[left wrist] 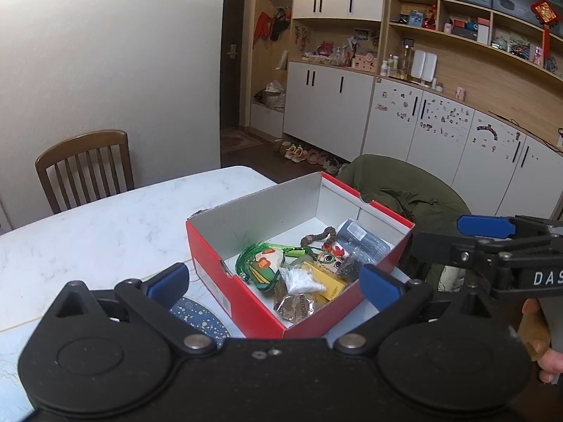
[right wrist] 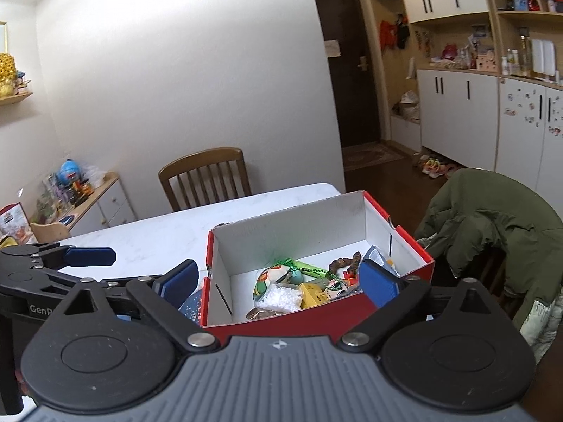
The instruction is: Organize objects
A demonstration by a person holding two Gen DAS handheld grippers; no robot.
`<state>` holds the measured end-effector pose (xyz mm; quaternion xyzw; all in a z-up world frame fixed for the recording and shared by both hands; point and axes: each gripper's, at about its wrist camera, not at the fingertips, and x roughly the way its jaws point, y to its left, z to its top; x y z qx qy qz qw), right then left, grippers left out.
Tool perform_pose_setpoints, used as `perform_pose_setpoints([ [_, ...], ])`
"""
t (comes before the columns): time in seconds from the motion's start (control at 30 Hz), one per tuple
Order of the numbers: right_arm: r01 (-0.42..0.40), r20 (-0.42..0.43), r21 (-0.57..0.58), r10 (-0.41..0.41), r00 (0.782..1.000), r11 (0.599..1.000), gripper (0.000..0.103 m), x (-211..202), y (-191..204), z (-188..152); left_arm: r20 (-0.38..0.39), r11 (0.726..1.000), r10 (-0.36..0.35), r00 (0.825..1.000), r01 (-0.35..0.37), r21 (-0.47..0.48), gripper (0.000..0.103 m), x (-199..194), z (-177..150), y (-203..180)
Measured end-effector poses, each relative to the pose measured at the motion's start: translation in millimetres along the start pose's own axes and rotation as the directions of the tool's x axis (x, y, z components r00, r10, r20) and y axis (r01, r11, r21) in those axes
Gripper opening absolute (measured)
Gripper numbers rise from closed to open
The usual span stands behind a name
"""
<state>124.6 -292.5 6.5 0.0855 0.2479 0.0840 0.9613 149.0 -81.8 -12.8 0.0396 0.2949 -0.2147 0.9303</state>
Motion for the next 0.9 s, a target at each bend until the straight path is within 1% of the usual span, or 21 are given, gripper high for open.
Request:
perform_pose_setpoints([
  [0.1, 0.008, 0.013, 0.021, -0.008, 1.0, 1.0, 0.099, -3, 1, -2, -0.002, 1.0, -0.006, 1.0, 0.006, 0.003, 0.103, -3, -3, 1],
  [0.23, 0.012, 0.051, 0.055, -0.014, 0.999, 0.998, 0.099, -9, 6, -10, -0.012, 1.0, -0.002, 1.0, 0.002, 0.0, 0.103, -5, -7, 3],
  [0.3, 0.032, 0.058, 0.061, -0.035, 0.998, 0.998, 0.099, -12, 10, -12, -0.018, 1.0, -0.007, 1.0, 0.007, -0.012, 0.103, -6, -8, 7],
  [0.4, 0.05, 0.054, 0.05, -0.053, 0.997, 0.998, 0.099, -13, 14, -15, -0.027, 1.0, -0.015, 1.0, 0.014, -0.026, 0.103, -6, -11, 13],
  [0.6, 0.079, 0.051, 0.068, -0.082, 0.995, 0.995, 0.099, -13, 19, -18, -0.033, 0.999, -0.015, 0.999, 0.014, -0.034, 0.103, -7, -13, 18],
  [0.67, 0.096, 0.044, 0.074, -0.099, 0.994, 0.993, 0.099, -13, 21, -19, -0.034, 0.999, -0.016, 0.999, 0.015, -0.031, 0.103, -8, -13, 19],
  [0.77, 0.101, 0.032, 0.082, -0.104, 0.994, 0.991, 0.099, -12, 23, -21, -0.03, 1.0, -0.008, 1.0, 0.007, -0.027, 0.103, -9, -15, 21],
  [0.9, 0.131, 0.015, 0.072, -0.132, 0.991, 0.989, 0.099, -12, 31, -27, -0.036, 0.999, -0.008, 0.999, 0.006, -0.045, 0.103, -9, -15, 29],
])
